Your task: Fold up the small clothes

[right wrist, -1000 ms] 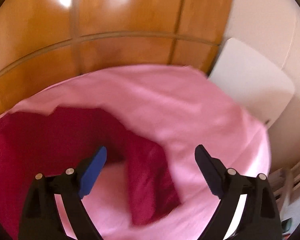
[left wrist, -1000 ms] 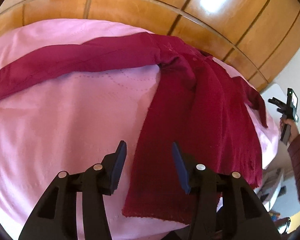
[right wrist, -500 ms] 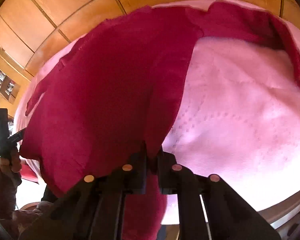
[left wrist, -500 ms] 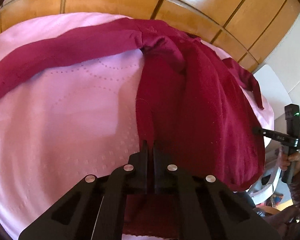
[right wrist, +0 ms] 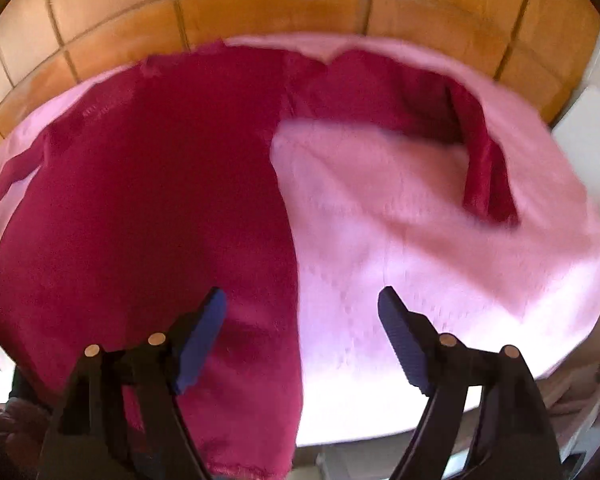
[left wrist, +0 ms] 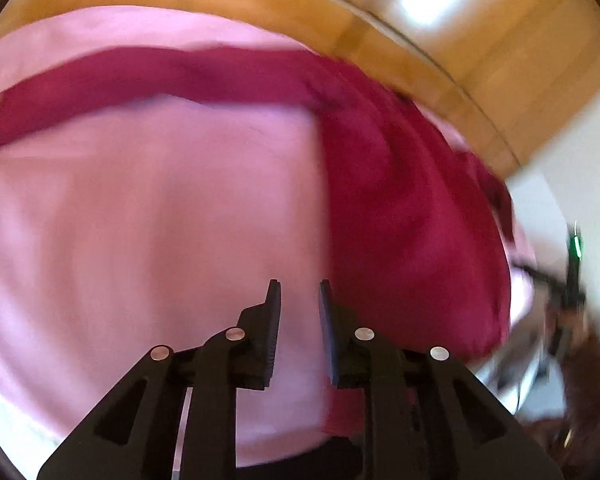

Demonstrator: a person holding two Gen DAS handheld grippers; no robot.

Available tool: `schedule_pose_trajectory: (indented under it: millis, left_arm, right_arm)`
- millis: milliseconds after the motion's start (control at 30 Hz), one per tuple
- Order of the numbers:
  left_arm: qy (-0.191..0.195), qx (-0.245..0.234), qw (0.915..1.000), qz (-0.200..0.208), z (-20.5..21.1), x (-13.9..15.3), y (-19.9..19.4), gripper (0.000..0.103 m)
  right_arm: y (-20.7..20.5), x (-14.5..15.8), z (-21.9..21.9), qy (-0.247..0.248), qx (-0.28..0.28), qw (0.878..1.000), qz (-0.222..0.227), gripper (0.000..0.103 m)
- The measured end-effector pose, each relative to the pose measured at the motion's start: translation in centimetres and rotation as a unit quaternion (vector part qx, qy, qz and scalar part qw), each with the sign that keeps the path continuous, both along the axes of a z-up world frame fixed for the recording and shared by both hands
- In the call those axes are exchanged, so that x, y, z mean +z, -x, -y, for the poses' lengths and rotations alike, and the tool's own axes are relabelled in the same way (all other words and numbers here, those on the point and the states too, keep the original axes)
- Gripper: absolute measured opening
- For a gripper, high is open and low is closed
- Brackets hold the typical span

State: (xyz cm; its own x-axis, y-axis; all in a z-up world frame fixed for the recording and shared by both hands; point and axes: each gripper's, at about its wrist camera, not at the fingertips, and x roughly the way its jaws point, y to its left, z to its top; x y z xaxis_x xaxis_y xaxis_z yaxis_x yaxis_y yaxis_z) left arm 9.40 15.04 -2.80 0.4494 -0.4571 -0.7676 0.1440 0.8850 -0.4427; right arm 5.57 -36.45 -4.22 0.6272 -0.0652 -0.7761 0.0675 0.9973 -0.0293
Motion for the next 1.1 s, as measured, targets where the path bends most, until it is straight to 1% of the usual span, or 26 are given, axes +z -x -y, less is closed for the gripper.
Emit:
schedule_pose_trajectory:
  millis: [33,67,100,167,200,233,300,333,367,400,467,500,567,600,633,667,700,733,800,833,867,933,967,1033,1100]
  left_arm:
    - [-0.003,0.045,0.9990,0.005,-2.4,0.5,-0.3,0.018]
    - [-0.007,0.079,0.9968,0.009,-4.3,0.9,-0.5,0.018]
    - [-0.014,0.133,0.9909,0.013,-7.2,1.5,-1.0,0.018]
    - [-0.021,0.195,0.9803,0.019,-10.7,2.2,-1.7,0.036]
    - [-0.027,0.234,0.9714,0.027,-12.7,2.8,-1.8,0.050]
    - [-0.027,0.265,0.9634,0.033,-14.4,3.2,-2.1,0.056]
    - [-0.010,0.300,0.9533,0.034,-17.4,3.6,-3.6,0.057]
    - [-0.003,0.308,0.9510,0.031,-18.2,3.5,-4.3,0.062]
    - [0.002,0.315,0.9486,0.025,-19.1,3.3,-5.4,0.064]
    - [0.002,0.318,0.9479,0.017,-19.7,2.9,-6.6,0.065]
    - [-0.012,0.320,0.9475,0.001,-20.8,1.9,-8.6,0.065]
    - [-0.022,0.317,0.9480,-0.012,-21.2,1.1,-10.1,0.065]
    - [-0.026,0.311,0.9498,-0.024,-21.1,0.0,-11.5,0.065]
    - [-0.021,0.295,0.9548,-0.029,-20.6,-0.6,-12.3,0.065]
    - [-0.028,0.274,0.9606,-0.036,-19.9,-1.0,-13.2,0.053]
    - [-0.052,0.253,0.9653,-0.037,-18.9,-1.3,-13.7,0.036]
    - [-0.080,0.235,0.9681,-0.036,-18.1,-1.4,-14.1,0.004]
    - [-0.105,0.223,0.9687,-0.029,-17.5,-1.4,-14.4,0.003]
    - [-0.132,0.221,0.9664,-0.007,-17.4,-0.7,-14.1,0.003]
    - [-0.145,0.230,0.9623,0.007,-17.7,0.1,-14.0,0.003]
    - [-0.152,0.249,0.9564,0.019,-18.7,1.0,-14.1,0.003]
    - [-0.153,0.293,0.9432,0.038,-21.4,3.0,-14.6,0.003]
    - [-0.153,0.305,0.9388,0.045,-22.3,3.9,-14.8,0.003]
    - [-0.173,0.321,0.9287,0.067,-23.5,6.2,-15.3,0.003]
    - [-0.194,0.324,0.9225,0.081,-23.9,7.6,-16.1,0.003]
  right_arm:
    - [0.1,0.5,-0.5,0.007,0.010,1.000,0.013,0.078]
    - [-0.3,0.9,-0.9,0.011,0.020,0.999,0.023,0.079]
    - [-0.8,1.4,-1.4,0.012,0.030,0.999,0.030,0.080]
    - [-1.4,1.7,-3.4,0.008,0.058,0.997,0.046,0.082]
    - [-1.9,1.9,-4.9,0.001,0.077,0.996,0.053,0.082]
    - [-2.4,1.9,-6.3,-0.005,0.093,0.994,0.055,0.082]
    - [-3.2,1.8,-9.1,-0.014,0.127,0.990,0.059,0.082]
    - [-3.5,1.8,-10.2,-0.018,0.142,0.988,0.058,0.082]
    - [-3.9,1.6,-11.4,-0.024,0.156,0.986,0.057,0.082]
    - [-4.2,1.4,-12.2,-0.028,0.166,0.984,0.055,0.082]
    - [-4.8,0.9,-14.7,-0.036,0.192,0.980,0.047,0.082]
    - [-5.1,0.7,-15.7,-0.039,0.202,0.978,0.044,0.082]
    - [-5.5,0.3,-16.9,-0.045,0.215,0.975,0.039,0.082]
    - [-6.0,0.1,-17.4,-0.052,0.223,0.973,0.034,0.082]
    - [-5.9,-0.1,-18.2,-0.064,0.235,0.970,0.024,0.082]
    - [-5.6,-0.3,-19.1,-0.074,0.248,0.966,0.012,0.082]
    - [-5.3,-0.6,-19.6,-0.080,0.262,0.962,0.003,0.082]
    - [-4.9,-0.9,-20.6,-0.082,0.279,0.957,-0.006,0.082]
    - [-4.0,-1.2,-22.3,-0.079,0.304,0.949,-0.016,0.082]
    - [-3.9,-1.7,-23.4,-0.082,0.318,0.944,-0.026,0.083]
    - [-3.6,-1.9,-24.0,-0.079,0.324,0.942,-0.030,0.083]
    - [-3.4,-2.5,-25.8,-0.073,0.340,0.937,-0.034,0.081]
    - [-3.4,-2.7,-26.6,-0.080,0.347,0.934,-0.039,0.080]
    - [-3.5,-3.2,-28.5,-0.087,0.360,0.928,-0.046,0.080]
    - [-3.4,-3.6,-30.3,-0.080,0.368,0.925,-0.047,0.081]
